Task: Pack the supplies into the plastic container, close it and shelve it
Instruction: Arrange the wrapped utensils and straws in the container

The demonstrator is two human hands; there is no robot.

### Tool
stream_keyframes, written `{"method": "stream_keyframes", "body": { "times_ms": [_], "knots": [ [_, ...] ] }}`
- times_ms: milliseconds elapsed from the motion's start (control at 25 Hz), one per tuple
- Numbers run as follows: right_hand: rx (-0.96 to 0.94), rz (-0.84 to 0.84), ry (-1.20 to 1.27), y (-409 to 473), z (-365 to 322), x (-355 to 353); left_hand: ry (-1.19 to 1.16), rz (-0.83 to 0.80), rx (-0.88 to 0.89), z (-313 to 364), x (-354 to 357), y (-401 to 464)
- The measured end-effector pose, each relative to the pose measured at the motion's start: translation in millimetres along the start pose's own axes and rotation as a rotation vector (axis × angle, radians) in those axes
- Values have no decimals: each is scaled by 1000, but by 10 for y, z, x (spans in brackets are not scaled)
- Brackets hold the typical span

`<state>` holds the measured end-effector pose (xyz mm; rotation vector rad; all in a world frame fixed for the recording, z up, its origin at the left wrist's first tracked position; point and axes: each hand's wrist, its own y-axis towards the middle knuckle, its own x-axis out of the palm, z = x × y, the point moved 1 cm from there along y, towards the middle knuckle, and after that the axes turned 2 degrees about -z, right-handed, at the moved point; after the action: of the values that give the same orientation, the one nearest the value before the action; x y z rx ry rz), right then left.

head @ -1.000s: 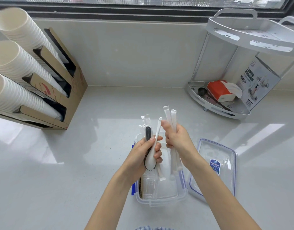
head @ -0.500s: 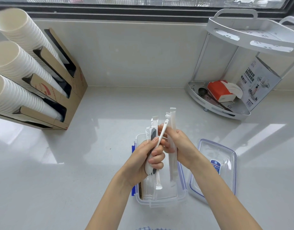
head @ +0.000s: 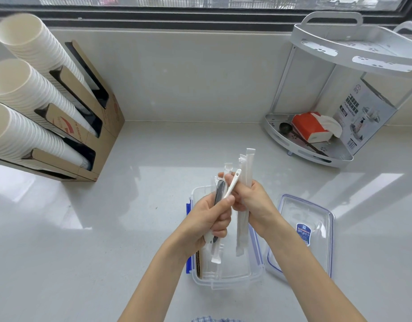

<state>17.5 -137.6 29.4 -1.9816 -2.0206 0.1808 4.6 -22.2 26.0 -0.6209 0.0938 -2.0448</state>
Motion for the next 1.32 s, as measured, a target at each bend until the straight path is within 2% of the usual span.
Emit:
{"method": "stream_keyframes", "body": {
  "times_ms": [240,600,680,760,920,1080,1320],
  "knots": [
    [-45,115,38,-16,8,28,149,100,77,-29,-13,5],
    [-278,217,313,-9,-113,-76,81,265,110,-99,-226,5],
    [-310,237,257,-5,-40,-61,134,319,132,-107,-268,6],
    [-312,247,102,-19,105,-35,119,336,146,-111,-296,6],
    [-209,172,-166,-84,405,21,77,325,150,-117,-288,-9],
    [-179,132,-204,-107,463,-32,64,315,140,-139,-285,5],
    [-87,200,-377,-93,637,-12,52,299,137,-148,-280,9]
  ]
}}
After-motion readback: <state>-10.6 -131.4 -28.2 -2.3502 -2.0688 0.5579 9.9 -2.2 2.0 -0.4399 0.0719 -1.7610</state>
